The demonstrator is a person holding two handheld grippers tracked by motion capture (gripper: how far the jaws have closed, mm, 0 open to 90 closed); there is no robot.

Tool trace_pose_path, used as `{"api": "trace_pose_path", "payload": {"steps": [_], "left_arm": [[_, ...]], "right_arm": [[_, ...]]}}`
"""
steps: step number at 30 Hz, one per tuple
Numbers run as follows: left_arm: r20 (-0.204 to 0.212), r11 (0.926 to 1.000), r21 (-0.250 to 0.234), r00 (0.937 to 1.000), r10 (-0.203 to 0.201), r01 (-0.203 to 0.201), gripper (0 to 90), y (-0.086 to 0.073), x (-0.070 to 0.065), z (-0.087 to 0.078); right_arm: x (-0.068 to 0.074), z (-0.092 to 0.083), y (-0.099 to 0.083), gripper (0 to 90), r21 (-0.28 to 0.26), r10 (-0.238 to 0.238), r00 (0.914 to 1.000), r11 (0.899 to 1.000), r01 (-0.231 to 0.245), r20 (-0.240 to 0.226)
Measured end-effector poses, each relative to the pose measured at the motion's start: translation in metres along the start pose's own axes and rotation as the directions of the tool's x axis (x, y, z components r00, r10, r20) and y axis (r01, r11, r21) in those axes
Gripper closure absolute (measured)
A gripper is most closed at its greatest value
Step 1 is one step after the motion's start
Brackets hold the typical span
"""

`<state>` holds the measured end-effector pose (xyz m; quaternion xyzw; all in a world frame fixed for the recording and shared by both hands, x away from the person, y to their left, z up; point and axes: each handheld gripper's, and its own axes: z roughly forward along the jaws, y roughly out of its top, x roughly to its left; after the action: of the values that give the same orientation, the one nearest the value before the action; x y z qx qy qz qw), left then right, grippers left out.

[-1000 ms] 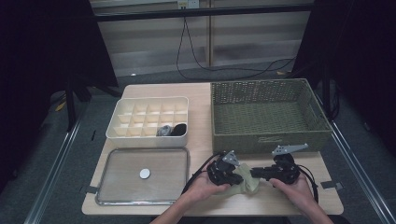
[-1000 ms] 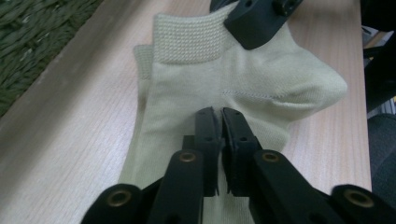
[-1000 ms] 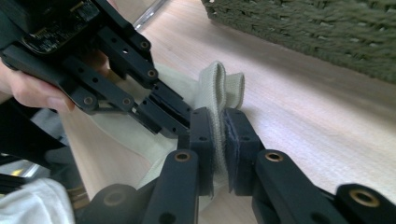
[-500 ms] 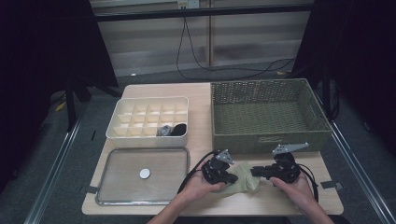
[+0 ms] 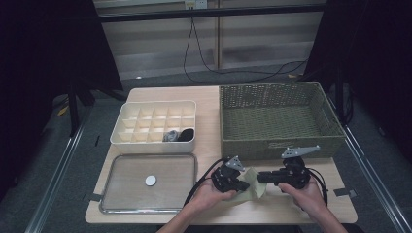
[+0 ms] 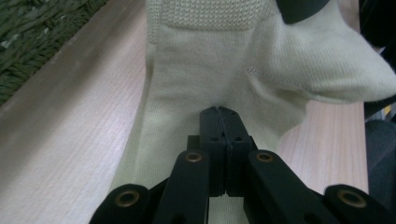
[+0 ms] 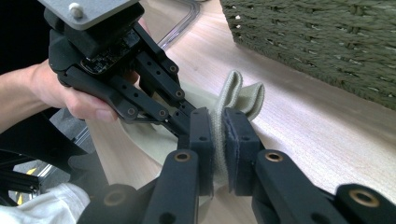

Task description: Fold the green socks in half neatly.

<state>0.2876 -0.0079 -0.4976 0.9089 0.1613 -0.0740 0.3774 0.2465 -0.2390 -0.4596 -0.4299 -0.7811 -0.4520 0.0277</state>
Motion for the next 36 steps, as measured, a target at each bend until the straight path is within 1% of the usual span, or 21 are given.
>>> {"api": "trace_pose_path", "payload": {"steps": [2,4,5,8,9,10,11,12,13,17,18,19,20,23,27,29,30,32,33,34,36], "left_arm": [[-0.004,1.0,-0.005,1.0,0.008,-0.008,89.2,0.001,-0.001,0.001],[-0.019,0.9996,0.019,0.9996,0.023,-0.023,89.2,0.003,-0.003,0.0],[-0.013,1.0,0.005,0.9999,0.008,-0.008,89.2,0.003,-0.003,0.002],[-0.014,0.9997,0.011,0.9997,0.02,-0.02,89.2,0.005,-0.003,0.004],[-0.015,0.9997,0.017,0.9998,0.016,-0.015,88.9,0.006,-0.004,0.004],[-0.003,0.9999,0.01,1.0,0.006,-0.006,88.3,0.006,-0.003,0.005],[-0.009,1.0,0.001,0.9999,0.008,-0.008,88.0,0.005,-0.003,0.004],[-0.029,0.9997,-0.002,0.9993,0.024,-0.024,86.7,0.004,-0.004,0.002],[-0.025,0.9997,0.003,0.9994,0.023,-0.022,85.2,0.004,-0.004,-0.001],[-0.012,0.9992,-0.039,0.9999,-0.005,0.005,82.1,0.001,0.001,-0.015],[-0.017,0.999,-0.045,0.9999,-0.003,0.003,81.2,0.0,0.002,-0.02],[-0.015,0.9982,-0.06,0.9999,-0.008,0.007,80.0,-0.002,0.002,-0.023],[-0.011,0.9981,-0.06,0.9998,-0.015,0.015,78.7,-0.004,0.003,-0.028],[-0.026,0.9963,-0.082,0.9992,-0.028,0.026,76.0,-0.013,0.004,-0.045],[-0.061,0.9919,-0.115,0.9962,-0.062,0.055,76.3,-0.028,0.008,-0.069],[-0.071,0.9919,-0.101,0.9939,-0.085,0.077,76.2,-0.035,0.01,-0.076],[-0.069,0.9903,-0.106,0.9928,-0.098,0.09,76.3,-0.039,0.009,-0.079],[-0.059,0.9904,-0.107,0.9937,-0.095,0.088,75.7,-0.048,0.006,-0.082],[-0.055,0.9897,-0.108,0.9934,-0.101,0.095,75.2,-0.052,0.005,-0.081],[-0.063,0.9919,-0.092,0.9936,-0.094,0.088,74.1,-0.054,0.004,-0.081],[-0.055,0.9922,-0.086,0.994,-0.095,0.09,71.3,-0.056,0.005,-0.077]], "right_arm": [[0.0,0.001,0.002,82.8,0.005,0.0,1.0,1.0,0.0,0.001],[0.001,0.001,0.004,82.8,0.007,0.0,1.0,1.0,0.0,0.001],[0.001,0.001,0.005,82.8,0.008,-0.004,1.0,1.0,0.004,-0.001],[0.001,0.004,0.005,82.8,0.003,0.003,0.9999,1.0,-0.003,-0.012],[0.001,0.004,0.006,82.8,0.004,0.003,0.9999,1.0,-0.003,-0.014],[0.001,0.005,0.006,82.8,0.003,0.003,0.9999,1.0,-0.003,-0.016],[0.001,0.005,0.005,82.8,0.004,0.003,0.9999,1.0,-0.003,-0.014],[0.001,0.004,0.005,82.9,0.001,0.001,0.9999,1.0,-0.001,-0.011],[0.001,0.002,0.004,82.8,0.0,0.001,1.0,1.0,-0.001,-0.006],[-0.004,-0.004,0.0,82.9,-0.012,0.016,0.9999,1.0,-0.016,0.007],[-0.005,-0.006,-0.001,82.8,-0.016,0.016,0.9998,1.0,-0.015,0.011],[-0.006,-0.008,-0.002,82.8,-0.017,0.016,0.9998,1.0,-0.016,0.015],[-0.007,-0.01,-0.002,82.8,-0.018,0.023,0.9996,1.0,-0.022,0.016],[-0.011,-0.014,-0.003,82.8,-0.011,0.026,0.9992,1.0,-0.026,0.029],[-0.015,-0.019,-0.001,82.8,-0.026,0.034,0.9986,0.999,-0.033,0.039],[-0.015,-0.019,0.0,82.8,-0.027,0.031,0.9985,0.999,-0.03,0.045],[-0.015,-0.019,0.0,82.7,-0.024,0.03,0.9984,0.999,-0.029,0.047],[-0.016,-0.017,0.001,82.7,-0.017,0.03,0.9982,0.999,-0.029,0.051],[-0.016,-0.015,0.001,82.7,-0.016,0.032,0.9981,0.999,-0.031,0.053],[-0.017,-0.014,0.002,82.7,-0.016,0.037,0.998,0.999,-0.037,0.05],[-0.017,-0.011,0.003,82.6,-0.014,0.035,0.9981,0.999,-0.035,0.05]]}}
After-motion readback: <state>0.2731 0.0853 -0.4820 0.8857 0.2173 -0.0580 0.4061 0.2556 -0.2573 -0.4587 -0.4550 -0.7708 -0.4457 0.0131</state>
